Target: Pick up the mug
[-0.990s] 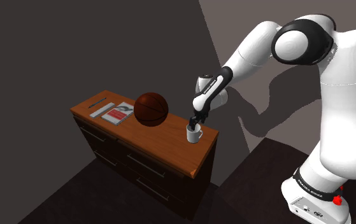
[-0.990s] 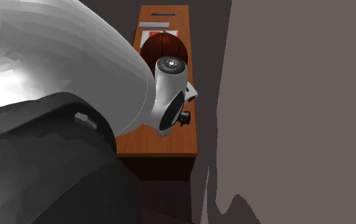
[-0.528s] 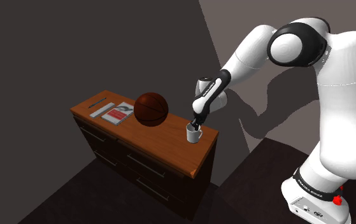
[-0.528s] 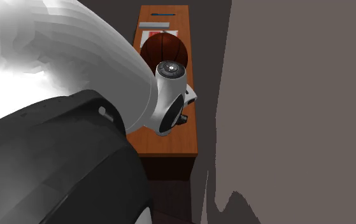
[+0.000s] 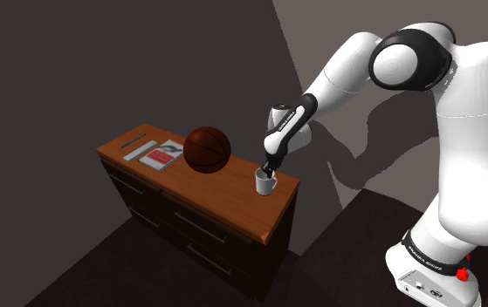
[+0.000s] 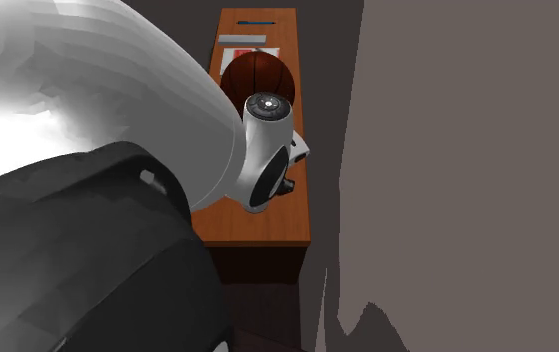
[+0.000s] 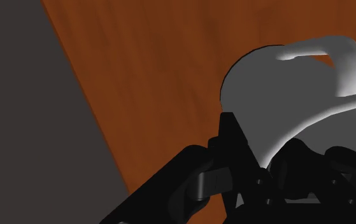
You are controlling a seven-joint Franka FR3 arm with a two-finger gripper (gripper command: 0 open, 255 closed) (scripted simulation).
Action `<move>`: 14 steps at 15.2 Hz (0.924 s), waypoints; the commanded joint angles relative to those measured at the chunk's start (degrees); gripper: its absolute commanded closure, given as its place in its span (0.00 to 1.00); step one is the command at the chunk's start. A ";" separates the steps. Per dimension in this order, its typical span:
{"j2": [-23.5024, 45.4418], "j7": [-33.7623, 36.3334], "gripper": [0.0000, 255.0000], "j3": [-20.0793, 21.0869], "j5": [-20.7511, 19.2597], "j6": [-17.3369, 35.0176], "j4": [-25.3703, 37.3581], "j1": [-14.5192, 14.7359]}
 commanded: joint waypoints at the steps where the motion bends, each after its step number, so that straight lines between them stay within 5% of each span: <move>1: -1.38 0.14 1.00 -0.14 -0.15 -1.04 -0.35 0.06; 14: -9.63 1.46 1.00 -0.96 -1.36 -8.59 -1.03 0.59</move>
